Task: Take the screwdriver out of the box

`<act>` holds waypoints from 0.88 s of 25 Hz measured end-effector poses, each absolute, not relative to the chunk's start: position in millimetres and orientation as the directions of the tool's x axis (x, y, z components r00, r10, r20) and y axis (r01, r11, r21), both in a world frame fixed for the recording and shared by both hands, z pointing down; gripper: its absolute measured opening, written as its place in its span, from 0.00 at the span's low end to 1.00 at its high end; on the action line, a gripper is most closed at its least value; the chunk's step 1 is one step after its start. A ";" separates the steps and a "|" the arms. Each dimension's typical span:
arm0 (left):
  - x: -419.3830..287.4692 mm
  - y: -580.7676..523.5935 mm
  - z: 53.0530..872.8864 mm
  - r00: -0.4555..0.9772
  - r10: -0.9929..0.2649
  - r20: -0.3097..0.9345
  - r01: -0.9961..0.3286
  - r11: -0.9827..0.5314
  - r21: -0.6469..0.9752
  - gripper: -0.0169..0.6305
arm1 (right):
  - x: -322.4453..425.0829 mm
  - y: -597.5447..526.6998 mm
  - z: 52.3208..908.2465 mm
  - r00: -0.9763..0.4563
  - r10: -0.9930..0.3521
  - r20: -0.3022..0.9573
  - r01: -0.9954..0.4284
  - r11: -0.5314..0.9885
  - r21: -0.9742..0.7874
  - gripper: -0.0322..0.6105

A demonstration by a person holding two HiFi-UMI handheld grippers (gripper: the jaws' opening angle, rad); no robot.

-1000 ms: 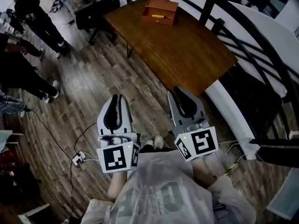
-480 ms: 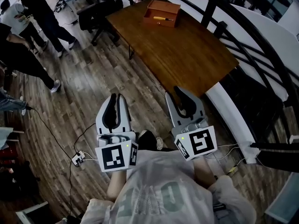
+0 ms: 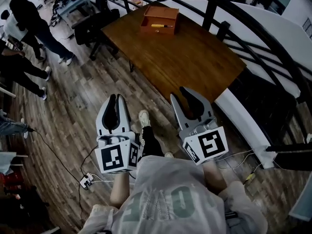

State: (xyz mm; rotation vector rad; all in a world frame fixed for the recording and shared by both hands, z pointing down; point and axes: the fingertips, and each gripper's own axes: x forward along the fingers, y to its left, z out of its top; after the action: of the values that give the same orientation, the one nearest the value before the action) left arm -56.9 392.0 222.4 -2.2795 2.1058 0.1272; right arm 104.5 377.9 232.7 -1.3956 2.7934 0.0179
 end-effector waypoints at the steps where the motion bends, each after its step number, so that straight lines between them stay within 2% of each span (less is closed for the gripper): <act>1: -57.3 378.5 223.0 0.088 -0.992 -0.090 -0.996 -0.091 0.026 0.12 | 105.4 369.0 231.3 -0.593 -0.805 -0.029 -0.805 0.593 0.004 0.20; 10: -51.3 266.7 208.8 0.182 -0.974 -0.135 -0.983 -0.184 0.006 0.12 | 116.0 290.6 212.1 -0.518 -0.853 -0.062 -0.855 0.518 0.022 0.21; 22: -75.7 141.4 193.3 0.268 -0.955 -0.130 -0.963 -0.271 0.002 0.12 | 60.3 158.3 203.9 -0.504 -0.862 -0.048 -0.864 0.504 0.022 0.21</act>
State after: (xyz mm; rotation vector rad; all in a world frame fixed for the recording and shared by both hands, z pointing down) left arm -75.7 141.4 193.3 -2.4392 1.8479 0.1603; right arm 60.3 158.3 203.9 -1.5485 2.6974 0.0673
